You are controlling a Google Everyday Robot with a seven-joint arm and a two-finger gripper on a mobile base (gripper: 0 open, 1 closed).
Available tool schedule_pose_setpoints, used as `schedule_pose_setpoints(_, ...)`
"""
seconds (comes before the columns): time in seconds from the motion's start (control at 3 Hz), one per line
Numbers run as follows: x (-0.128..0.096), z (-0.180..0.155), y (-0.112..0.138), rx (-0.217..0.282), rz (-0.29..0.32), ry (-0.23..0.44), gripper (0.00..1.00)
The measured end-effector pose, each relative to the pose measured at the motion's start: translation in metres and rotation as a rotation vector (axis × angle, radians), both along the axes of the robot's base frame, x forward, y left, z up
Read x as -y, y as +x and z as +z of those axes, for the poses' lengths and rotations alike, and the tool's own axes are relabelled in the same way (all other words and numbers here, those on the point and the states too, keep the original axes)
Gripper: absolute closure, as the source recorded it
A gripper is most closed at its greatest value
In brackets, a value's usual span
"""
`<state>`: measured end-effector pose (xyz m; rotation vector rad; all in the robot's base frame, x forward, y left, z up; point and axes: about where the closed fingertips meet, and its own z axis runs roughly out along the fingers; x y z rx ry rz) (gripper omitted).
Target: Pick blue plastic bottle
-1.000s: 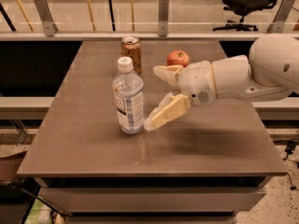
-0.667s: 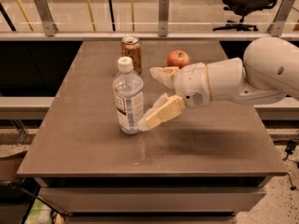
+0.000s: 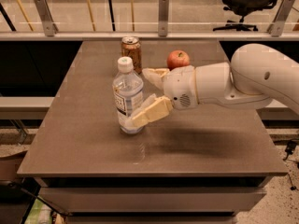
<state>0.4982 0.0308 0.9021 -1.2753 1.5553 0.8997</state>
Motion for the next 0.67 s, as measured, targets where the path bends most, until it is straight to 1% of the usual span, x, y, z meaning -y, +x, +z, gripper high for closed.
schedule_pose_setpoints(0.33,-0.0103,0.0004,0.002,-0.002,0.009,0.033,0.0)
schedule_pose_setpoints(0.67,-0.0157,0.0012,0.0028,0.003,0.023,0.07,0.17)
